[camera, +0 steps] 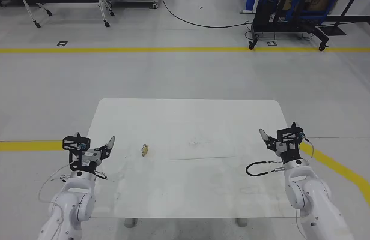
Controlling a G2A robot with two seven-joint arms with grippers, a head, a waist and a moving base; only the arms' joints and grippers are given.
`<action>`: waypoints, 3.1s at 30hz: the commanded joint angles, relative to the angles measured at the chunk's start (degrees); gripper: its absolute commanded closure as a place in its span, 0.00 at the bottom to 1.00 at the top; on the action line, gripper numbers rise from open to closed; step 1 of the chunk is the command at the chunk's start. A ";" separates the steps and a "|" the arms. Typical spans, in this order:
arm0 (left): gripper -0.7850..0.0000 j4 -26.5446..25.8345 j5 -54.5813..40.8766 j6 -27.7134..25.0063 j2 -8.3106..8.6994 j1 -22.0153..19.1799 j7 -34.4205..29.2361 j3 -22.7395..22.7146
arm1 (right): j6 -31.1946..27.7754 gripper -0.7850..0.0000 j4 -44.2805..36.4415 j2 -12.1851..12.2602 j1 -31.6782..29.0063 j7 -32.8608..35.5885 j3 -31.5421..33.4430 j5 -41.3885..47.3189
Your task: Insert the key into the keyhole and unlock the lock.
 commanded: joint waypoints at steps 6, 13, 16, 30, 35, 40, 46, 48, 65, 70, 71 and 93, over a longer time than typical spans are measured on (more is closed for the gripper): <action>0.00 0.00 0.00 0.00 0.00 0.00 0.00 0.00 | -0.02 0.00 0.03 -0.01 0.01 -0.02 -0.04 0.03; 0.00 0.00 0.00 0.00 0.00 0.00 0.00 0.00 | -6.42 0.00 3.07 -0.34 3.75 1.98 -6.14 -2.36; 0.00 0.00 0.00 0.00 0.00 0.00 0.00 0.00 | -8.82 0.00 4.06 -0.42 4.65 1.91 -6.23 0.76; 0.00 0.00 0.00 0.00 0.00 0.00 0.00 0.00 | -10.54 0.00 5.67 -0.91 8.65 6.64 -12.36 -3.31; 0.00 0.00 0.00 0.00 0.00 0.00 0.00 0.00 | -15.90 0.00 11.94 -1.99 15.86 10.18 -20.41 -3.32; 0.00 0.00 0.00 0.00 0.00 0.00 0.00 0.00 | -27.60 0.00 19.24 -2.68 23.06 11.62 -26.63 -3.88; 0.00 0.00 0.00 0.00 0.00 0.00 0.00 0.00 | -37.12 0.35 28.83 -3.97 31.41 12.00 -32.18 -1.22; 0.00 0.00 0.00 0.00 0.00 0.00 0.00 0.00 | -37.06 0.39 30.69 -4.58 33.56 12.52 -34.30 -1.80; 0.00 0.00 0.00 0.00 0.00 0.00 0.00 0.00 | -31.45 0.72 39.36 -8.38 44.76 17.07 -43.29 -5.59; 0.00 0.00 0.00 0.00 0.00 0.00 0.00 0.00 | -33.07 0.75 41.48 -8.87 46.48 18.31 -43.87 -4.59; 0.00 0.00 0.00 0.00 0.00 0.00 0.00 0.00 | -33.64 0.76 41.93 -8.92 46.78 18.23 -43.79 -4.07; 0.00 0.00 0.00 0.00 0.00 0.00 0.00 0.00 | -36.00 0.95 46.87 -9.93 49.54 18.89 -45.33 -4.19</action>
